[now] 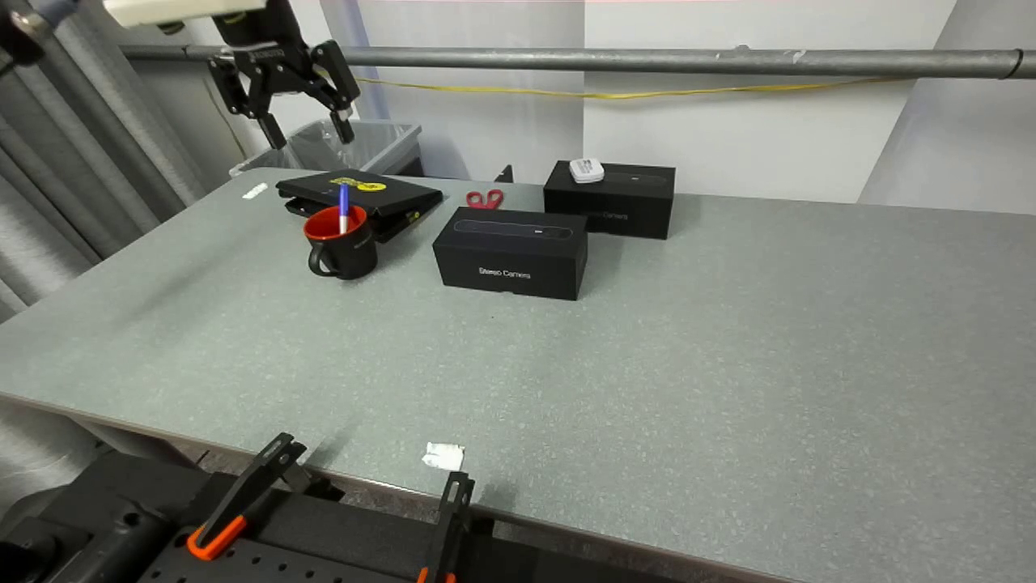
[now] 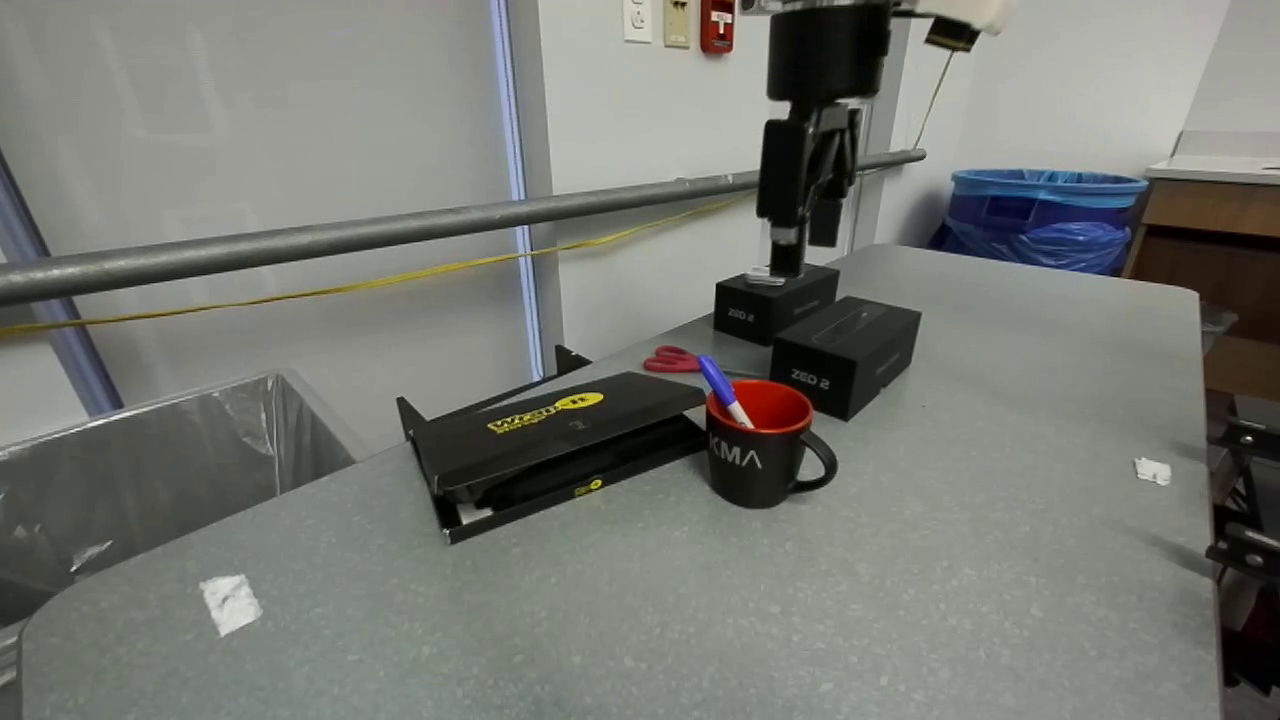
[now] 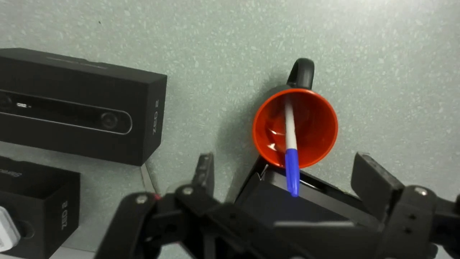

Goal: Remove the pen from the black cup and put it on the table

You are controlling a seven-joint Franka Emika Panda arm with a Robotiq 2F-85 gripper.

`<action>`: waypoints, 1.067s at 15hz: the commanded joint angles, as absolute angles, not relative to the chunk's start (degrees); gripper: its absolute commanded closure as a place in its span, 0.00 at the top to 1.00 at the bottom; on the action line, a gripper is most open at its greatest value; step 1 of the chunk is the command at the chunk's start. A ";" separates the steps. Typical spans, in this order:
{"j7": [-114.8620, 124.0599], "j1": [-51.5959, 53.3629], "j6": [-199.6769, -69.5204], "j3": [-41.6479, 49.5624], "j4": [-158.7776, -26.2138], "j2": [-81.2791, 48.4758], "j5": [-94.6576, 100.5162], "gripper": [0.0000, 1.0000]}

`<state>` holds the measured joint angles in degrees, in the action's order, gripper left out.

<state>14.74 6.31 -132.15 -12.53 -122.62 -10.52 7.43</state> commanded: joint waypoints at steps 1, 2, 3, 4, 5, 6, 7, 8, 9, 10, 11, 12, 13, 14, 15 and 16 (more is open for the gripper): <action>14.70 8.78 -135.68 -10.01 -114.95 -19.51 7.09 1.00; 14.21 9.13 -136.17 -9.79 -113.52 -21.11 6.61 1.00; 14.30 9.61 -135.94 -9.60 -112.13 -22.41 6.18 1.00; 14.59 9.98 -135.80 -9.53 -111.23 -23.17 5.55 1.00; 14.08 9.83 -135.63 -8.98 -115.23 -20.01 6.00 1.00; 14.06 10.16 -135.63 -8.93 -114.06 -21.13 5.73 1.00; 14.05 10.40 -135.63 -8.90 -113.30 -21.83 5.63 1.00; 14.05 10.52 -135.63 -8.89 -112.87 -22.16 5.60 1.00; 14.05 10.54 -135.63 -8.89 -112.70 -22.26 5.59 1.00; 14.50 10.79 -135.59 -8.66 -112.47 -22.69 5.92 1.00; 15.37 11.36 -135.74 -8.23 -112.30 -23.34 6.63 1.00; 15.87 11.82 -136.06 -7.85 -112.09 -23.97 6.98 1.00; 16.60 12.37 -136.46 -7.31 -111.60 -24.84 7.38 1.00; 16.76 12.75 -136.34 -6.97 -111.27 -25.44 7.48 1.00; 16.69 13.05 -136.41 -6.81 -110.93 -26.14 7.29 1.00; 16.74 13.43 -136.33 -6.54 -110.63 -26.76 7.31 1.00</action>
<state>15.17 11.35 -135.66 -8.24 -112.78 -24.10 6.77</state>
